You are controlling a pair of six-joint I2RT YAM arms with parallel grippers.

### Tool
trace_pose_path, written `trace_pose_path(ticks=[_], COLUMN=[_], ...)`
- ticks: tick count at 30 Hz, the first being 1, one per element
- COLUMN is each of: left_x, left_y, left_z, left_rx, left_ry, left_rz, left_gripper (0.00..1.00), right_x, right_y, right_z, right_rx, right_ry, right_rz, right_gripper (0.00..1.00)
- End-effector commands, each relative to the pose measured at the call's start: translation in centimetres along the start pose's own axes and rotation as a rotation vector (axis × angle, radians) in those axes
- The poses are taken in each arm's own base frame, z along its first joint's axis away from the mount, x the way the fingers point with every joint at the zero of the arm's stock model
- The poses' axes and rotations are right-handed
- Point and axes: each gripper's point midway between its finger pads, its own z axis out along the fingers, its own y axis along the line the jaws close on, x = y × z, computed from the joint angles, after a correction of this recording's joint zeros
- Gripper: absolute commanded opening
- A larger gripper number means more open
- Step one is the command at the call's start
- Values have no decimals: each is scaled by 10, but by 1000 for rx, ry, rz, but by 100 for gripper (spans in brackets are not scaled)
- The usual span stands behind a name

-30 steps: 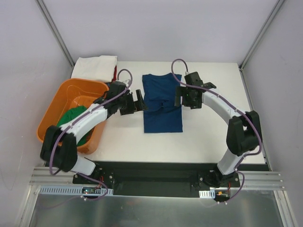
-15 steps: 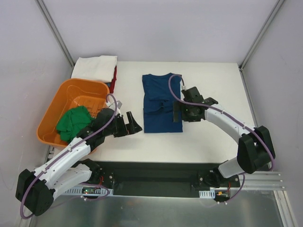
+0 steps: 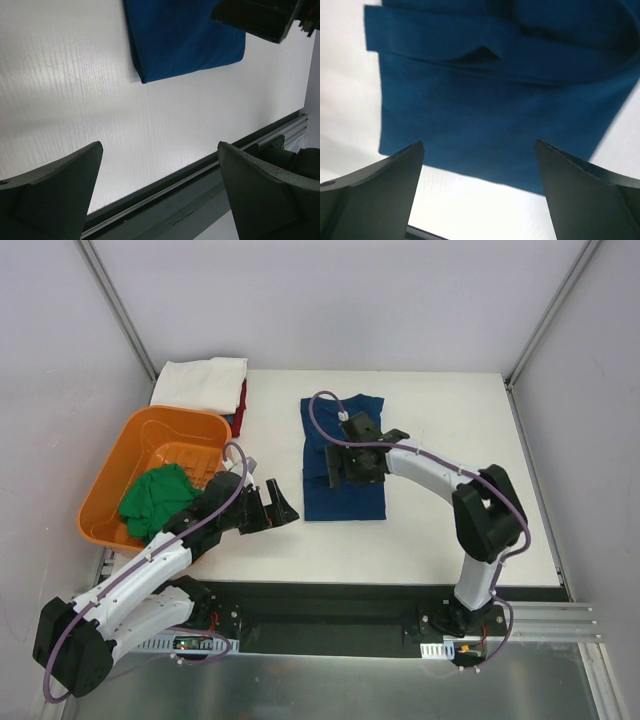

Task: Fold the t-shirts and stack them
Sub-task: Fold the folded rectangular tshirt in 1/3 of the way

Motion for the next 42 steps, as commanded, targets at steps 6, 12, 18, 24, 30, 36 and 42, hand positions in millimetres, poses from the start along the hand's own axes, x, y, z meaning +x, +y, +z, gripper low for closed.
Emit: trace_pose_path(ticks=[6, 12, 18, 24, 30, 36, 42], left_x=[11, 15, 16, 13, 3, -3, 4], left_y=[2, 3, 2, 1, -4, -5, -2], left_z=[0, -1, -4, -5, 4, 4, 8], left_rx=[21, 21, 22, 19, -12, -18, -26], left_ry=[16, 29, 35, 22, 37, 20, 54], left_rz=[-17, -26, -28, -38, -35, -16, -20], left_gripper=[99, 99, 99, 99, 99, 99, 99], right_x=[-37, -69, -129, -168, -186, -180, -144], right_y=[27, 8, -1, 0, 7, 10, -11], right_z=[38, 62, 64, 63, 60, 38, 5], right_rx=[-26, 27, 29, -8, -57, -76, 5], right_ry=[-42, -99, -229, -299, -350, -343, -309], right_rz=[40, 89, 113, 102, 104, 61, 30], right_gripper=[97, 97, 97, 97, 97, 97, 97])
